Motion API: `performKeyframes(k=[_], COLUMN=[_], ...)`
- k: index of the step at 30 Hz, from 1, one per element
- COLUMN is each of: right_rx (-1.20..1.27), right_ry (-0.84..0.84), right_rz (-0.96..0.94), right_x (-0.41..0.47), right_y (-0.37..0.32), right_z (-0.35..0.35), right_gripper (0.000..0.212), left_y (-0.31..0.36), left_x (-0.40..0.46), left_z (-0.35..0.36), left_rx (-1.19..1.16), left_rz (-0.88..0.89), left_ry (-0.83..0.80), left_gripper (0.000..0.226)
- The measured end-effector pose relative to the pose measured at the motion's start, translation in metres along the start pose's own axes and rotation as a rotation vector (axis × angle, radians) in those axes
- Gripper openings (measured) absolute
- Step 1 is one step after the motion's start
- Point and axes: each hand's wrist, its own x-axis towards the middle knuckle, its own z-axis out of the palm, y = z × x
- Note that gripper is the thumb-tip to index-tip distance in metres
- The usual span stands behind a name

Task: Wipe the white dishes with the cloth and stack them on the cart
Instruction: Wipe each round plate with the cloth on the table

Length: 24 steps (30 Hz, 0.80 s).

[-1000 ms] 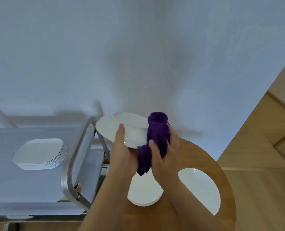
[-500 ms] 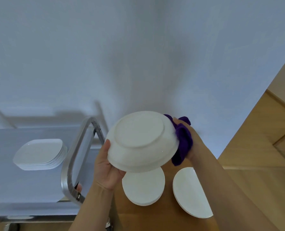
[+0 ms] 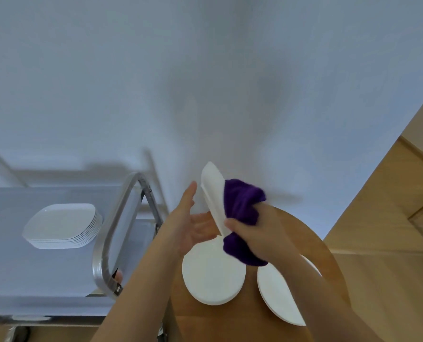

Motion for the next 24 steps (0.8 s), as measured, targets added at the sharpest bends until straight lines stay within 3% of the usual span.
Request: performKeyframes(k=[3, 6, 9, 13, 15, 19, 21, 24], right_rx=[-0.311, -0.342, -0.203, -0.167, -0.193, -0.181, -0.121, -0.150], right_ry=[-0.097, -0.117, -0.120, 0.058, 0.155, 0.271, 0.264, 0.143], right_rz=[-0.242, -0.336, -0.208, 0.060, 0.080, 0.174, 0.206, 0.053], right_x=[-0.016, -0.023, -0.028, -0.023, -0.011, 0.021, 0.029, 0.023], right_y=[0.008, 0.019, 0.028, 0.049, 0.053, 0.043, 0.035, 0.024], right_z=[0.027, 0.034, 0.028, 0.022, 0.024, 0.036, 0.042, 0.053], right_gripper=[0.024, 0.019, 0.020, 0.017, 0.020, 0.059, 0.066, 0.059], left_y=[0.011, 0.002, -0.012, -0.018, -0.024, -0.038, -0.040, -0.037], left_x=[0.000, 0.000, 0.000, -0.005, -0.010, -0.014, -0.013, -0.007], left_z=[0.014, 0.016, 0.010, 0.003, 0.004, 0.012, 0.012, 0.007], left_rx=[-0.156, -0.202, -0.236, -0.176, -0.136, -0.065, -0.035, -0.057], left_rz=[-0.090, -0.046, 0.032, 0.181, 0.193, 0.175, 0.177, 0.207], left_ry=[0.023, 0.140, 0.076, 0.006, -0.054, -0.164, -0.187, -0.170], left_gripper=[0.096, 0.081, 0.068, 0.074, 0.077, 0.073, 0.070, 0.062])
